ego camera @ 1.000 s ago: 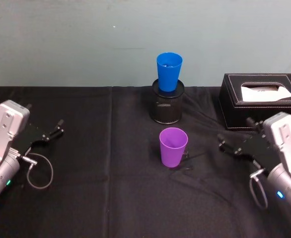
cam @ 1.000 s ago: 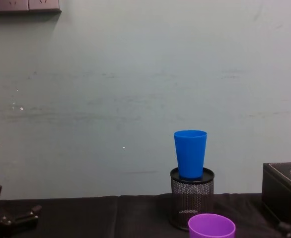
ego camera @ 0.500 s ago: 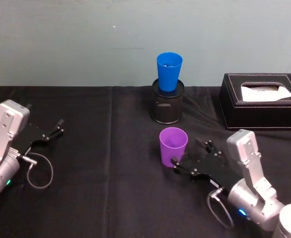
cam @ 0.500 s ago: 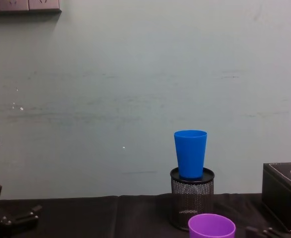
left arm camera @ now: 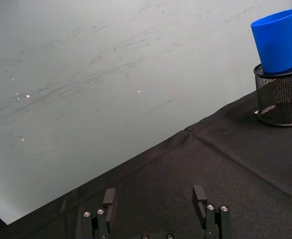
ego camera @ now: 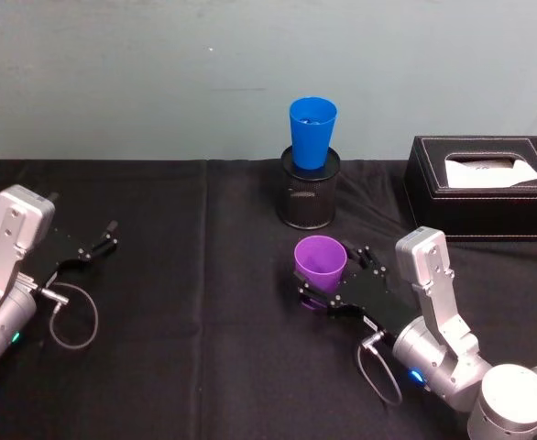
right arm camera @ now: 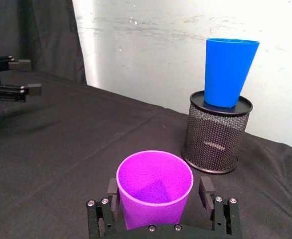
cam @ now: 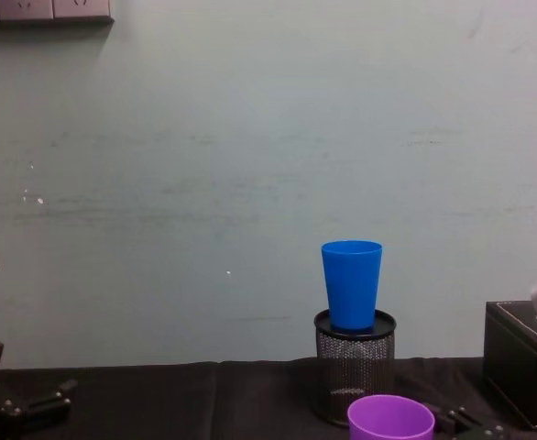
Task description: Pick up one cup with a gripper and tap it against the other cup.
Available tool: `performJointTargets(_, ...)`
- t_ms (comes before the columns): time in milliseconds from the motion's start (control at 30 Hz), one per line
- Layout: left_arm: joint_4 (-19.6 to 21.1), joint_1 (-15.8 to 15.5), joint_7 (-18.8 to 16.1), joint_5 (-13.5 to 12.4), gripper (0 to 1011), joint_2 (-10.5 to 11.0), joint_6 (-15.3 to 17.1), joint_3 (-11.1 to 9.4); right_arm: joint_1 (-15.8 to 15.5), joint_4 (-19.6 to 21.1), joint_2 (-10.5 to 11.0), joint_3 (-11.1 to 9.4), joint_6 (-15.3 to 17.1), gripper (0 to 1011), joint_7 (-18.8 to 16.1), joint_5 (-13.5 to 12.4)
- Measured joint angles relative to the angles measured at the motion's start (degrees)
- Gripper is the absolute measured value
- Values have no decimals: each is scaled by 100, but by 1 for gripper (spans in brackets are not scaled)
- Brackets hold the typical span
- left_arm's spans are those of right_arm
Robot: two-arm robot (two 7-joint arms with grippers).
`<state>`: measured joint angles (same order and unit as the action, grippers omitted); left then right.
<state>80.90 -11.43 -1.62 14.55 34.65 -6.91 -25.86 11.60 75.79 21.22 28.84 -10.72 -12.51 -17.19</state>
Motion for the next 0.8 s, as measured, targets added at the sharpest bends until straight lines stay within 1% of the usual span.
performJointTargets(200,0,0,0,0,1000,0,0,0,45,-201,-191,-86,-124,1003,-63,9)
performJointTargets(300,0,0,0,0,1000,0,0,0,48,-234,-233,-115,-148,1003,-97,9)
performJointTargets(333,0,0,0,0,1000,0,0,0,48,-249,-257,-136,-153,971,-112,8)
performJointTargets(400,0,0,0,0,1000,0,0,0,44,-253,-278,-153,-151,947,-122,10)
performJointTargets(433,0,0,0,0,1000,0,0,0,41,-255,-295,-168,-139,905,-146,14)
performJointTargets(500,0,0,0,0,1000,0,0,0,37,-256,-313,-183,-123,875,-155,20)
performJointTargets(600,0,0,0,0,1000,0,0,0,30,-256,-342,-213,-92,790,-180,59)
performJointTargets(700,0,0,0,0,1000,0,0,0,23,-263,-371,-242,-78,758,-196,98)
performJointTargets(800,0,0,0,0,1000,0,0,0,8,-250,-392,-278,-47,747,-209,122)
